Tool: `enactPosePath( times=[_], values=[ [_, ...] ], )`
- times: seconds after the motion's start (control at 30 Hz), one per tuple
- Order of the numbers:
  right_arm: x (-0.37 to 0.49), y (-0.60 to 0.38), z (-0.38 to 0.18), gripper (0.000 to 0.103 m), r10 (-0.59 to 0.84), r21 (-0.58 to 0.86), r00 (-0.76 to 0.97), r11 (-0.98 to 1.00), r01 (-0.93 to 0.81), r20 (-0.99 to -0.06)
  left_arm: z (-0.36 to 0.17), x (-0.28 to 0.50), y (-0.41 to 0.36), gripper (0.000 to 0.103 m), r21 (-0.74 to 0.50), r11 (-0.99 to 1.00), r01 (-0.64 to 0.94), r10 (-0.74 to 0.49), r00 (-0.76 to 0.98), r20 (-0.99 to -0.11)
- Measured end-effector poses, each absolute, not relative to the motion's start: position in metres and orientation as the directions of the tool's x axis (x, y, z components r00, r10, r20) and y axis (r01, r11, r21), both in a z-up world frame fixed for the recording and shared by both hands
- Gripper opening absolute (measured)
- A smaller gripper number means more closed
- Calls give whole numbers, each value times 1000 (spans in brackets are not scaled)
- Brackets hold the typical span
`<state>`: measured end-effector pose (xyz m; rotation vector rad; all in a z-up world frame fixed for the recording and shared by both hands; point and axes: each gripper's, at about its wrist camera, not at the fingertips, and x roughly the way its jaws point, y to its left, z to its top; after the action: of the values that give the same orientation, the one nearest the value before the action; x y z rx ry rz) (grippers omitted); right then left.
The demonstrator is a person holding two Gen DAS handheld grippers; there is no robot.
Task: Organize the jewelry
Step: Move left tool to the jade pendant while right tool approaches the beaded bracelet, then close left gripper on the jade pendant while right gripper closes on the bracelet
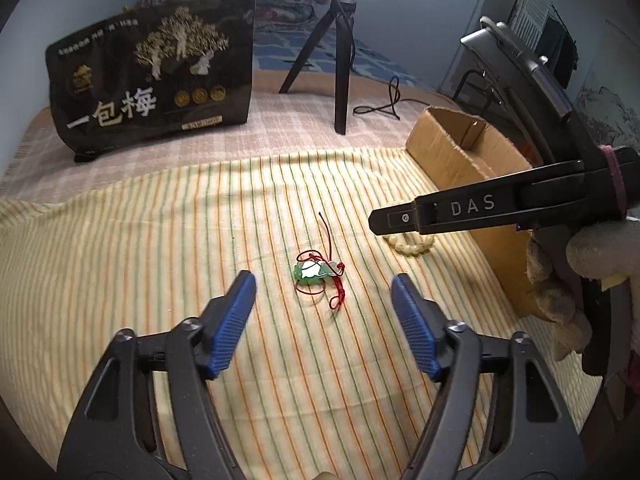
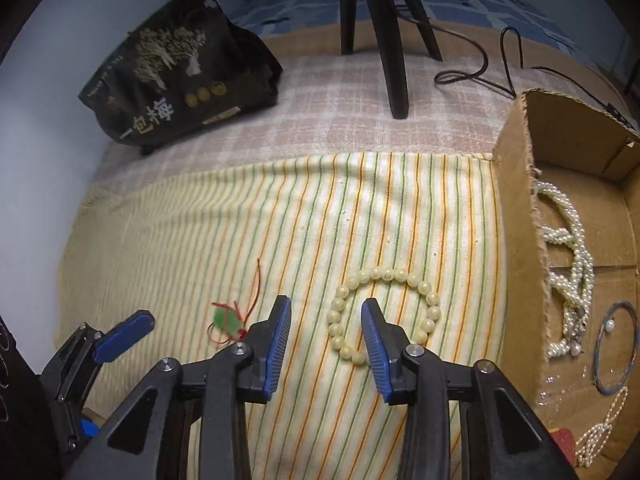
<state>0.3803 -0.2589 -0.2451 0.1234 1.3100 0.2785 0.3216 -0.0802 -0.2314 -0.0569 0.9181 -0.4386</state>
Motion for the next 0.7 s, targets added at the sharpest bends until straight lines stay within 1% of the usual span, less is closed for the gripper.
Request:
enactPosePath(
  times=[0.03, 0.27, 0.33, 0.43, 0.53, 0.6, 0.7],
  values=[
    [381, -257, -247, 37, 267, 242, 229, 961, -132, -936, -233, 324, -81, 64, -233, 911, 342, -389, 521, -760],
    [390, -253, -257, 36, 234, 207, 230, 969, -135, -945, -250, 337, -85, 63, -234, 916, 326, -378, 506, -775],
    [392, -251, -258, 34, 224, 196, 231, 971, -139, -947, -252, 339, -87, 63, -237, 915, 325, -380, 503, -776],
    [393, -250, -260, 33, 209, 178, 232, 973, -147, -950, -256, 343, -90, 53, -235, 918, 320, -373, 493, -786],
    [393, -250, -260, 31, 196, 163, 232, 975, -154, -953, -258, 345, -92, 52, -232, 920, 316, -368, 494, -788],
    [392, -249, -260, 31, 187, 152, 233, 975, -160, -954, -259, 346, -93, 49, -224, 922, 316, -362, 498, -788],
    [392, -247, -262, 30, 171, 134, 236, 977, -167, -957, -262, 348, -95, 37, -205, 929, 308, -342, 502, -794]
  ],
)
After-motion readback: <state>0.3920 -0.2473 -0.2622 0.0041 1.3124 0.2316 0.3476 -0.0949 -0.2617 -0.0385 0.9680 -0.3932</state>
